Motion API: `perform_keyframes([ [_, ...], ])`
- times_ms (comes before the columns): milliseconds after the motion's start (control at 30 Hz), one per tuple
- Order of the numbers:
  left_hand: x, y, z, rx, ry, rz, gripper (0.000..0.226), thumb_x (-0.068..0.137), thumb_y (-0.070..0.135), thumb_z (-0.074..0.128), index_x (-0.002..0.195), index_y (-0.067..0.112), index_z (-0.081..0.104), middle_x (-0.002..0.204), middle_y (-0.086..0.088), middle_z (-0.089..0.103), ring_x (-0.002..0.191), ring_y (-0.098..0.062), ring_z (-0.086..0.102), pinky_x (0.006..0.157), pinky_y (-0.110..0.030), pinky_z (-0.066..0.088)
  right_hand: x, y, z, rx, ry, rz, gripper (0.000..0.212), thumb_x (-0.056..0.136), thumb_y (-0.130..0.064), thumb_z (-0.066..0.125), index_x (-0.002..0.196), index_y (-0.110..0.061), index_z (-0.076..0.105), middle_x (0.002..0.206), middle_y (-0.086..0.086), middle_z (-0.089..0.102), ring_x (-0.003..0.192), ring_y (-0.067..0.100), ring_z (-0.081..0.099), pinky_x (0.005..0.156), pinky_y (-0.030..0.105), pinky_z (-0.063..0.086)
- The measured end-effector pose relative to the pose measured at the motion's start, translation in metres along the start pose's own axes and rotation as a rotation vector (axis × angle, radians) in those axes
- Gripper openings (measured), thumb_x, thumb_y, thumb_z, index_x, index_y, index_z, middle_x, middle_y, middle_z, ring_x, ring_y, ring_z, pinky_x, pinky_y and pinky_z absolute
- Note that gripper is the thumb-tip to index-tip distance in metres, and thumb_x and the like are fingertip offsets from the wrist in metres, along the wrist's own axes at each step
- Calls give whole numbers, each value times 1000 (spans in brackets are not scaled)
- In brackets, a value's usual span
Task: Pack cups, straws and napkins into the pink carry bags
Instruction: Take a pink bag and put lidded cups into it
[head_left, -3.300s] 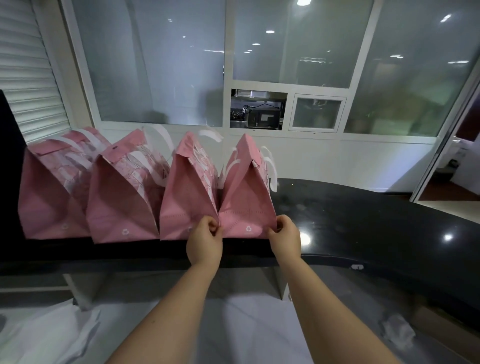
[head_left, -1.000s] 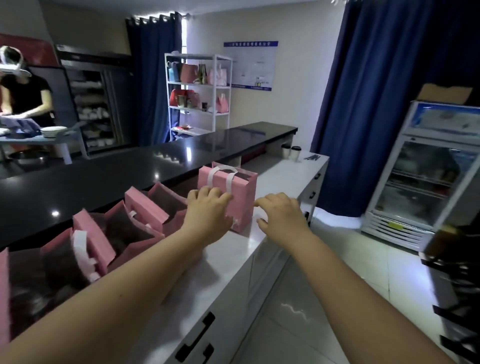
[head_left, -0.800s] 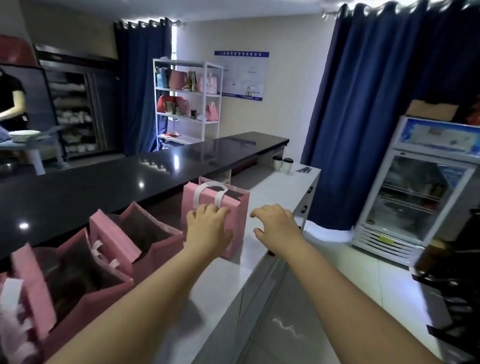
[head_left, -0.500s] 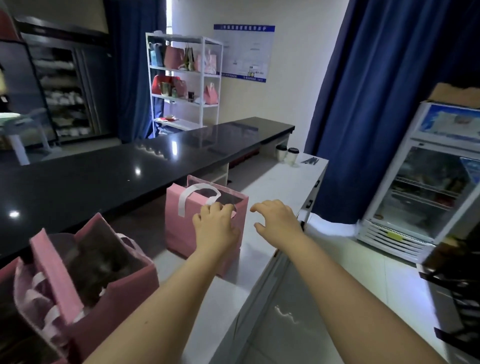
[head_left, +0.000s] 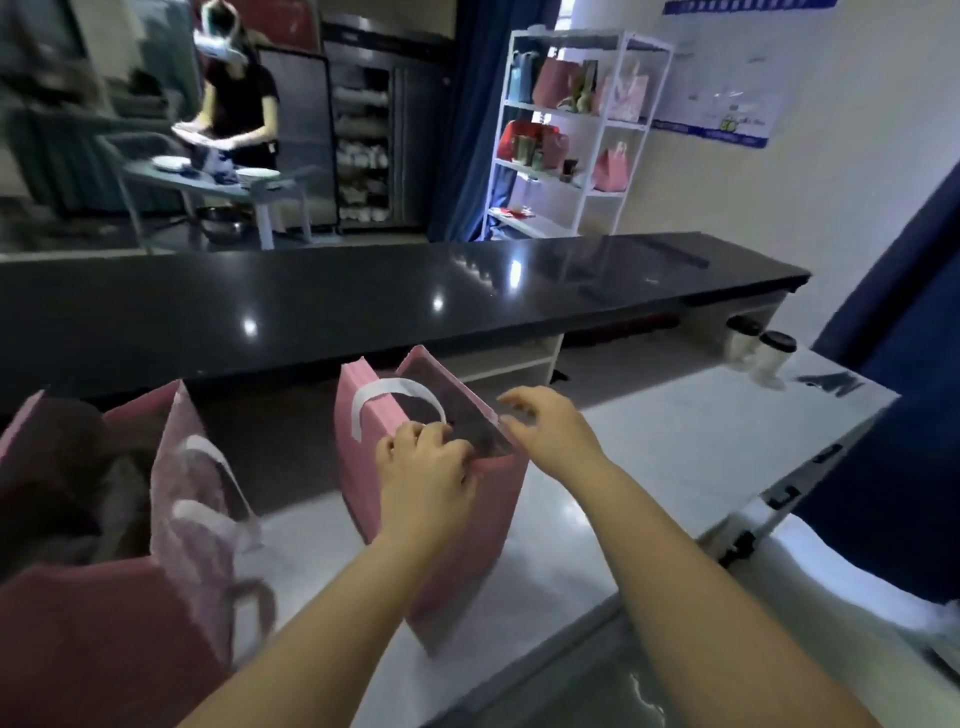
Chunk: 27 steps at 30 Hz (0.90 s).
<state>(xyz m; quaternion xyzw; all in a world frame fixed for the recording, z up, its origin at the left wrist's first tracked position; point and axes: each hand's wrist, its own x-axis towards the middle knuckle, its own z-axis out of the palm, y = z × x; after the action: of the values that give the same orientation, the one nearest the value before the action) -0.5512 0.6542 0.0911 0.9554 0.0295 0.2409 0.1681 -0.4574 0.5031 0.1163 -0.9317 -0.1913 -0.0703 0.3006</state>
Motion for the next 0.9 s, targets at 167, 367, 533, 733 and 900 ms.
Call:
perform_keyframes([
  [167,-7,8,3,-53,111,-68,15,72,13,79,77,26,76,102,2,69,108,-32,56,87,-44,34,27,18,11,179,-102,-29,19,86,-38,66,104,-39,61,89,-16,64,79,5,61,65,24,51],
  [367,-21,6,-1,-19,200,-116,23,62,7,87,70,25,77,105,-2,69,109,-41,54,87,-48,34,27,34,16,368,-200,-24,34,84,-17,63,110,-37,54,73,-7,57,65,9,56,53,24,45],
  [533,-22,-3,-6,83,253,-246,16,71,13,83,71,28,77,123,-4,64,124,-39,41,97,-52,28,-1,41,20,494,-246,-64,39,84,-13,62,109,-41,52,70,-6,53,60,4,55,51,14,45],
  [733,-43,-22,1,-86,450,-468,35,80,10,76,110,27,72,140,-6,50,130,-30,39,108,-51,34,-15,54,28,649,-66,-107,21,88,-34,64,108,-39,56,70,-6,50,59,4,49,56,21,49],
  [900,-75,12,41,-700,514,-652,43,81,38,70,120,35,54,125,6,57,108,7,54,82,-17,51,22,87,32,691,112,115,32,91,-23,61,119,-34,51,114,-1,54,94,12,57,76,26,53],
])
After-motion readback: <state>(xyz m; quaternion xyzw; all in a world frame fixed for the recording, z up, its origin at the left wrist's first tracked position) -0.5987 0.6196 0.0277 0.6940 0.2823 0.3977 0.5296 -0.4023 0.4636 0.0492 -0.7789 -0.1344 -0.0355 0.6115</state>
